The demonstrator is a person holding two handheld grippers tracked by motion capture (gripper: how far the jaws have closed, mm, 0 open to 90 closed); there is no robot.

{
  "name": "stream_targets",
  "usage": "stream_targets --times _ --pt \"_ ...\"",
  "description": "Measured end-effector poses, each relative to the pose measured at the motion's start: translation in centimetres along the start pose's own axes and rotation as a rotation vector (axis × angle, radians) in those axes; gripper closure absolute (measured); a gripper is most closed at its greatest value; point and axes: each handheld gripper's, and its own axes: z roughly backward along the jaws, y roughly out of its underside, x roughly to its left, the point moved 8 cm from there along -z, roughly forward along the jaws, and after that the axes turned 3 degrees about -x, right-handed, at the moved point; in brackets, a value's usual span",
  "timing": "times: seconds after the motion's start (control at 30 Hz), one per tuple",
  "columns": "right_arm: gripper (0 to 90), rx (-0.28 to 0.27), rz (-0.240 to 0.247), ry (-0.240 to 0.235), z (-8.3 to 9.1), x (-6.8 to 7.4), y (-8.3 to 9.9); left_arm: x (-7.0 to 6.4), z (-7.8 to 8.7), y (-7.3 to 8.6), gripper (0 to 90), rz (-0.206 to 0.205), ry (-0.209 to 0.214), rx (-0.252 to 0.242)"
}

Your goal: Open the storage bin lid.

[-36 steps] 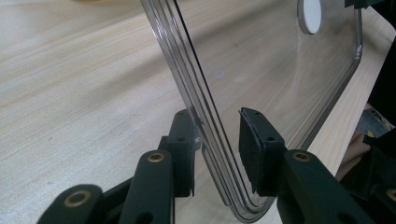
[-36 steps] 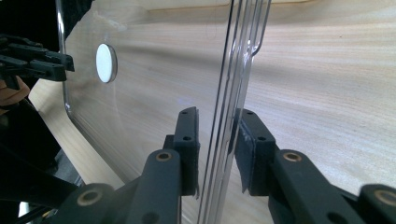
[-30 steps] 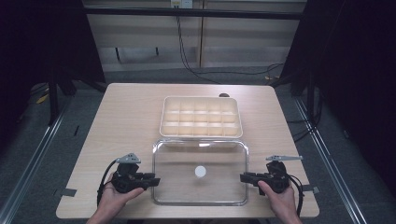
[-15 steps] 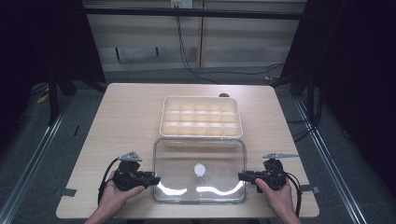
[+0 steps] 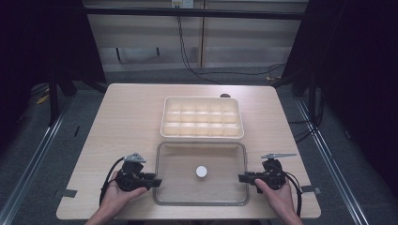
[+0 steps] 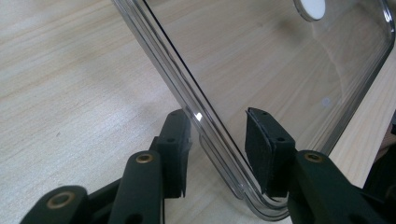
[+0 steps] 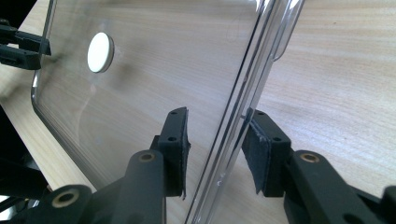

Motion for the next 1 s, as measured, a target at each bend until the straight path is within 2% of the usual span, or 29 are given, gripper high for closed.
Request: stream_targets --times 0.2,0.5,0.73,1.0 --pt "59.7 -0.001 -0.015 0.010 -0.21 -0.13 0.13 0.13 -0.18 -0.03 60.2 0.002 -0.002 0.005" --pt "55.8 0.008 0.000 0.026 -0.65 -0.27 0.11 0.26 -0.33 0.00 59.9 0.008 -0.006 0.007" --pt "51.9 0.011 0.021 0.050 -0.84 -0.32 0.15 0.02 -0.62 0.09 57.2 -0.008 -0.013 0.011" --pt "48.7 -0.010 0.024 0.070 -0.73 -0.64 0.02 -0.12 -0.87 0.25 54.1 -0.015 -0.016 0.018"
